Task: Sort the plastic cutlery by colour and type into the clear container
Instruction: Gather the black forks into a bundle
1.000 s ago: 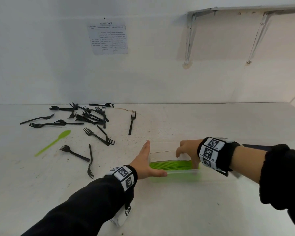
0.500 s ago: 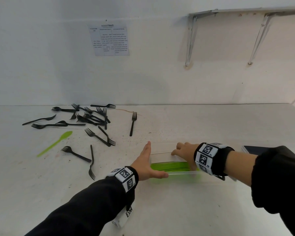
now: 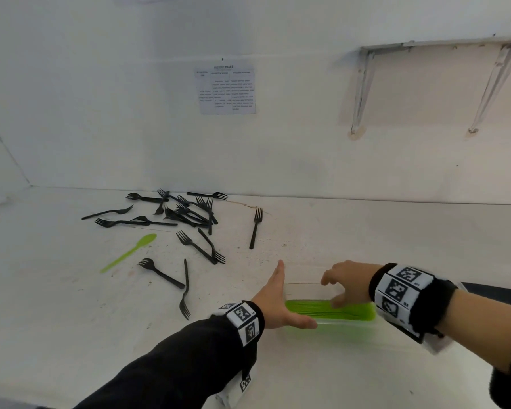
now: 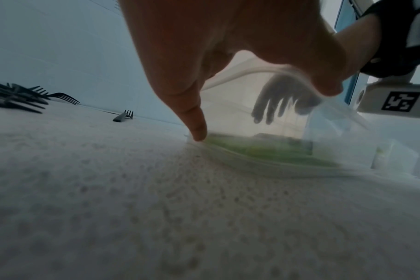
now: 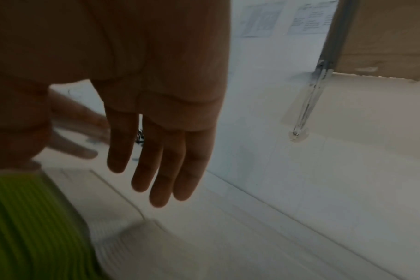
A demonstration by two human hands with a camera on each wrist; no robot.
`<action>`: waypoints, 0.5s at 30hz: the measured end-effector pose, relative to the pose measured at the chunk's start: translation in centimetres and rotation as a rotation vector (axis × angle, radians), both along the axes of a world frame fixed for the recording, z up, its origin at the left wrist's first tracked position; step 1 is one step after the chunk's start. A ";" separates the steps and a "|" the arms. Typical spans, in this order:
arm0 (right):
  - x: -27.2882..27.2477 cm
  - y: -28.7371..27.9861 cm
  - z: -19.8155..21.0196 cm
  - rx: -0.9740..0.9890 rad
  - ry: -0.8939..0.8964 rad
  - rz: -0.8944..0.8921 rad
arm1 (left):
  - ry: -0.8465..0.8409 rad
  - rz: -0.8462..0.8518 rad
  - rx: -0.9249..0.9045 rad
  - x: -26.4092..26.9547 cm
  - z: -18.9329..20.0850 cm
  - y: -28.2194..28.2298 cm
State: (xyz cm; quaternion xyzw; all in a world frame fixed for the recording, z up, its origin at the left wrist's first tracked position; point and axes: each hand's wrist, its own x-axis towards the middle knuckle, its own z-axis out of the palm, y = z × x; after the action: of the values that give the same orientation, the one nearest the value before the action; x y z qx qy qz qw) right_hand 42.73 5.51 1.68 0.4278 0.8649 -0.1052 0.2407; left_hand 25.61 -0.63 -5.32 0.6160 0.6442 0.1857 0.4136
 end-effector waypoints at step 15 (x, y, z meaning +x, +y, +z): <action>-13.8 0.8 4.5 0.046 0.438 0.132 | 0.540 0.474 0.116 -15.1 4.3 0.1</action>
State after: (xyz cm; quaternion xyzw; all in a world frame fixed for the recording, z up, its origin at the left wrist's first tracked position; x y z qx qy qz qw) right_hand 28.94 6.32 6.19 0.3427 0.9247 -0.1599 0.0439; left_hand 10.54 -0.52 -0.99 0.4990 0.8434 0.1431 0.1383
